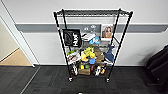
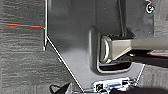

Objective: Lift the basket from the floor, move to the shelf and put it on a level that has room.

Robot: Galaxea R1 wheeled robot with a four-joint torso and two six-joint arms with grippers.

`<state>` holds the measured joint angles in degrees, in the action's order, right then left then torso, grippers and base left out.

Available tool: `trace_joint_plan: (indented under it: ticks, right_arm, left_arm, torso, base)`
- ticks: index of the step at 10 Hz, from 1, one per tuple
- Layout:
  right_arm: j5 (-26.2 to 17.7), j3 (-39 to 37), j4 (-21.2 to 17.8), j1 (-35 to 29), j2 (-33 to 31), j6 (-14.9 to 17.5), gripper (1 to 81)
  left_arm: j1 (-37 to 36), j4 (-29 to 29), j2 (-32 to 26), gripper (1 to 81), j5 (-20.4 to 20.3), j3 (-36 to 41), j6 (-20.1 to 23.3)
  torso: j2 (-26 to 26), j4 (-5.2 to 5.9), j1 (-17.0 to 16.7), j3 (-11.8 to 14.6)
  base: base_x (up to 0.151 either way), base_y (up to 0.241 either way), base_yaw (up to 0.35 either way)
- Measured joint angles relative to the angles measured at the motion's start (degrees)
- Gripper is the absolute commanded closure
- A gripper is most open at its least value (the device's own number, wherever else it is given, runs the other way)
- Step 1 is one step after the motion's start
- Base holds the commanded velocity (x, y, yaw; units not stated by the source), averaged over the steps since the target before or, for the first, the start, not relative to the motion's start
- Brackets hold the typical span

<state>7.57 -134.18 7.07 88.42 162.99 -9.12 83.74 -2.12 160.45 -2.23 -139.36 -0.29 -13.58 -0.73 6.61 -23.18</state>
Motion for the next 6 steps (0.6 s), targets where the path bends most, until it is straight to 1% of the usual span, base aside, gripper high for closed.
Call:
trace_joint_plan:
  ticks: [1,3,6]
  right_arm:
    - [-0.1,2.3,0.0,-0.7,-2.0,0.0,1.0]
    - [-0.3,4.5,0.0,-2.8,-4.8,-0.4,1.0]
    - [-1.3,5.6,-0.1,-6.6,-5.9,-2.4,1.0]
  left_arm:
    - [-1.1,-1.3,-0.5,1.0,0.0,0.1,0.0]
    - [-2.6,-2.7,-1.0,1.0,0.1,0.1,0.0]
    - [-5.6,-4.8,-1.4,1.0,3.4,0.5,0.0]
  torso:
    - [-1.1,0.0,0.8,-0.6]
    - [-4.5,0.0,2.9,-1.3]
    - [-10.4,0.0,6.6,-1.3]
  base:
    - [0.0,0.0,0.0]
    - [0.0,0.0,0.0]
    - [0.0,0.0,0.0]
